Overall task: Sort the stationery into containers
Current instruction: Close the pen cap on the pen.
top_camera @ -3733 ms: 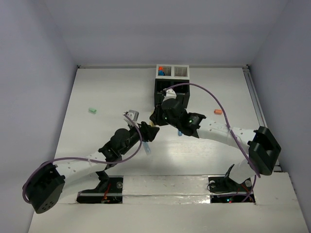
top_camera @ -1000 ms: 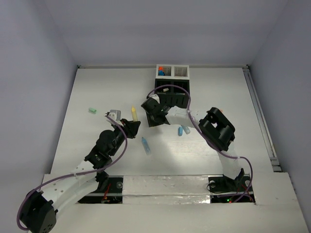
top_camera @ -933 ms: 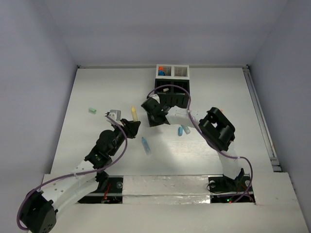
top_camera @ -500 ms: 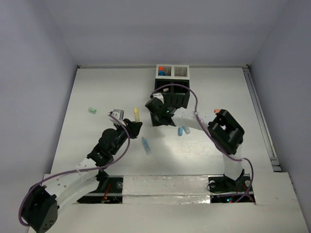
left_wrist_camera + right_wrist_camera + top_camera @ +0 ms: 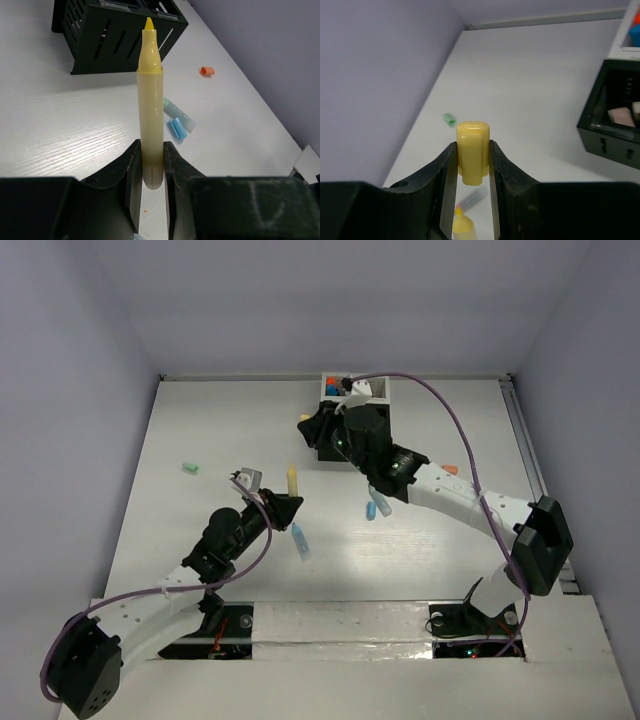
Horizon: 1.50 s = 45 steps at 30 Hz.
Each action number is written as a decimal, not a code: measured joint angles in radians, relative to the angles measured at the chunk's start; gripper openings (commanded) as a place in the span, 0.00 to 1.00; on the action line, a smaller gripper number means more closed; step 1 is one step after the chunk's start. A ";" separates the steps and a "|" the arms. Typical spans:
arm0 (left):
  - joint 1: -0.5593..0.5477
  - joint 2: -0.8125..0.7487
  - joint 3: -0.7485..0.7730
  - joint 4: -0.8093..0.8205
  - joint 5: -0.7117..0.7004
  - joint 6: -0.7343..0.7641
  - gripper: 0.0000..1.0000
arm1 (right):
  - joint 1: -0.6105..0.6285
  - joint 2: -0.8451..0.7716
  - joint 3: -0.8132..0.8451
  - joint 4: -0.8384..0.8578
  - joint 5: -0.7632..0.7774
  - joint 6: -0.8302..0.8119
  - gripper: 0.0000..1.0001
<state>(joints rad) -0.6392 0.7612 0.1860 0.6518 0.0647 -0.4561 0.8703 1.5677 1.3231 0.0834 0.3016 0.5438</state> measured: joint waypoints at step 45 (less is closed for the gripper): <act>0.000 -0.032 -0.002 -0.021 -0.039 0.003 0.00 | 0.073 0.064 -0.054 0.059 -0.156 0.074 0.19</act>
<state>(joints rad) -0.6392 0.7288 0.1844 0.6304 0.0261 -0.4534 0.9432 1.6321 1.2690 0.1421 0.1459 0.6178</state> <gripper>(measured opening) 0.146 0.326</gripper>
